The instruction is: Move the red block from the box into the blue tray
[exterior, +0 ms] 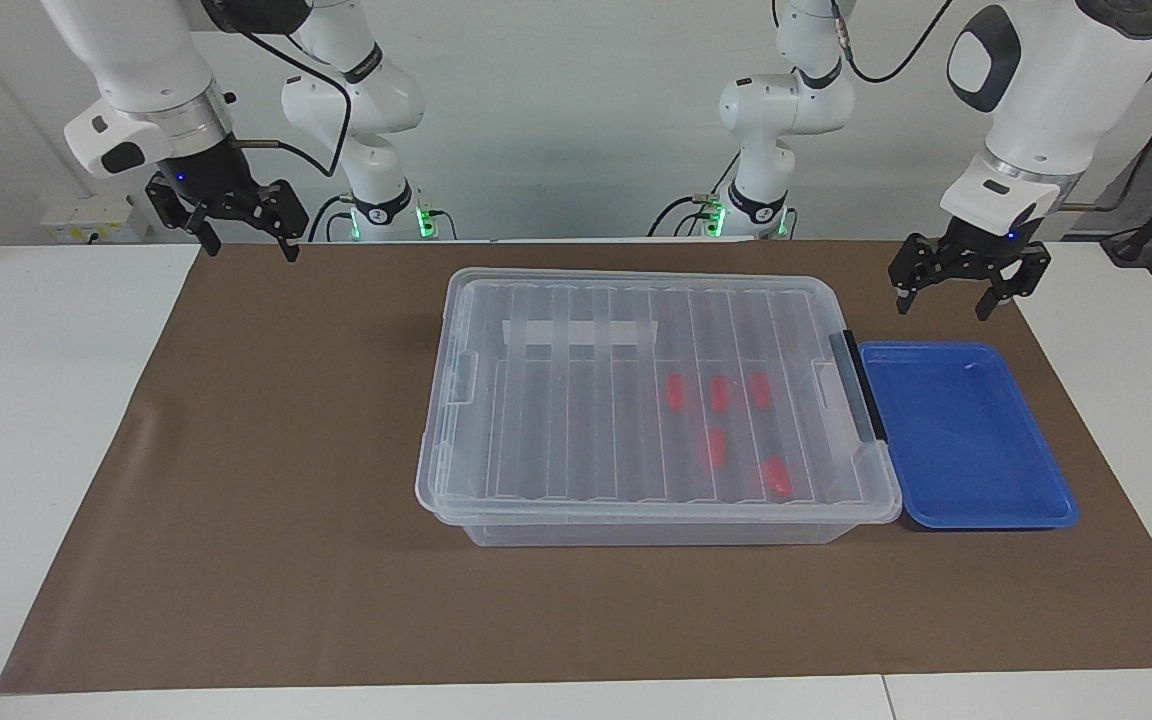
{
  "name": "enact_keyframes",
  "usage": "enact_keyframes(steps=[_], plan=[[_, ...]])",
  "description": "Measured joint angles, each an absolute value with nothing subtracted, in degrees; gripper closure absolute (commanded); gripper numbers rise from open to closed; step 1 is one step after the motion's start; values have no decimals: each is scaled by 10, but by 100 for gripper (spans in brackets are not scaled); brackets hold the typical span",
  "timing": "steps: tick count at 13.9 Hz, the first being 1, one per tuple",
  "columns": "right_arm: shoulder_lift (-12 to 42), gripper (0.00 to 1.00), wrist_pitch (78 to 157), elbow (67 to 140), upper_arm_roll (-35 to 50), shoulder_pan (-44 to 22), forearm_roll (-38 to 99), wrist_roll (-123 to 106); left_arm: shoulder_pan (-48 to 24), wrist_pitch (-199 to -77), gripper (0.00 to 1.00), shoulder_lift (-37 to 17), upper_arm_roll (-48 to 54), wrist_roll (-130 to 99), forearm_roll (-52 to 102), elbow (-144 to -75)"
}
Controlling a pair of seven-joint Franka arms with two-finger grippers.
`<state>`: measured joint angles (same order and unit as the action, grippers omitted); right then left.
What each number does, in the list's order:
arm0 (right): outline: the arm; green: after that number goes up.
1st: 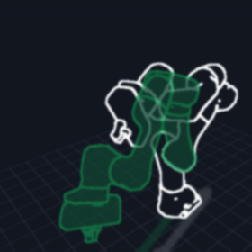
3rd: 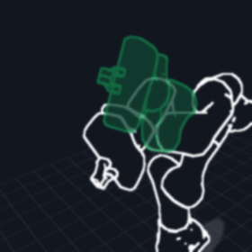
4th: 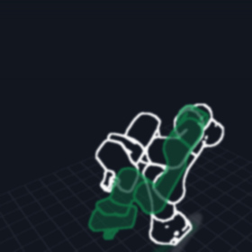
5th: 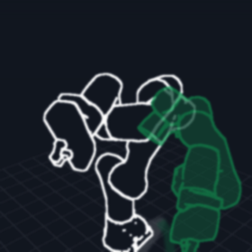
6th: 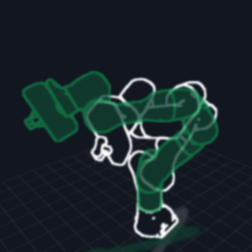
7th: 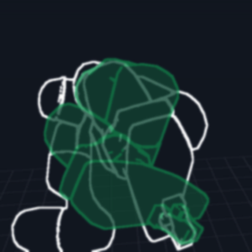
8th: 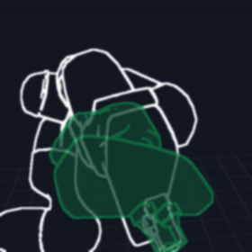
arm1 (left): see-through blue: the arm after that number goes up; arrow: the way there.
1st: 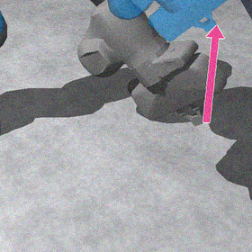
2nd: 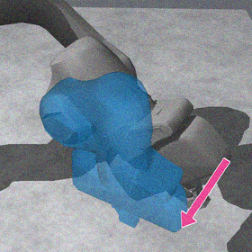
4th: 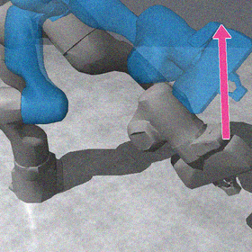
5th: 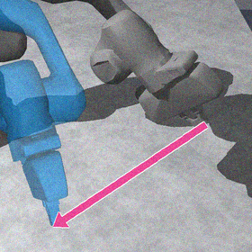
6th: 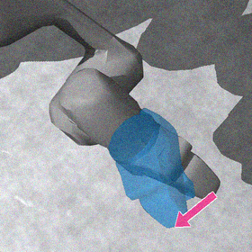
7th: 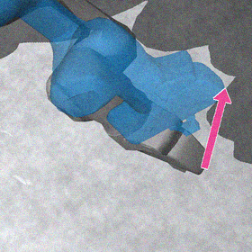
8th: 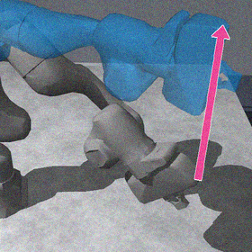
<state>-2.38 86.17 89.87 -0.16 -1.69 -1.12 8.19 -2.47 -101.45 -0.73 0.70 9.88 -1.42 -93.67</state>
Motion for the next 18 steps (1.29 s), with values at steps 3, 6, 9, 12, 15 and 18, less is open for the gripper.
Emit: enact_keyframes(steps=[3,6,9,12,15,18], plan=[[-24,0,861,899,-2,-17,-11,82,-25,-1015,0,-7,8,99,-14,-937],[-24,0,861,899,-2,-17,-11,82,-25,-1015,0,-7,8,99,-14,-937],[-24,0,864,901,-1,-17,-11,82,-25,-1015,0,-7,8,99,-14,-937],[-24,0,895,920,11,-18,-10,95,-25,-1015,0,-7,10,99,-14,-937],[-24,0,932,953,44,-19,-10,109,-25,-1015,0,-7,9,99,-14,-937],[-24,0,986,991,74,-20,-10,137,-25,-1015,0,-7,11,94,-13,-937]])
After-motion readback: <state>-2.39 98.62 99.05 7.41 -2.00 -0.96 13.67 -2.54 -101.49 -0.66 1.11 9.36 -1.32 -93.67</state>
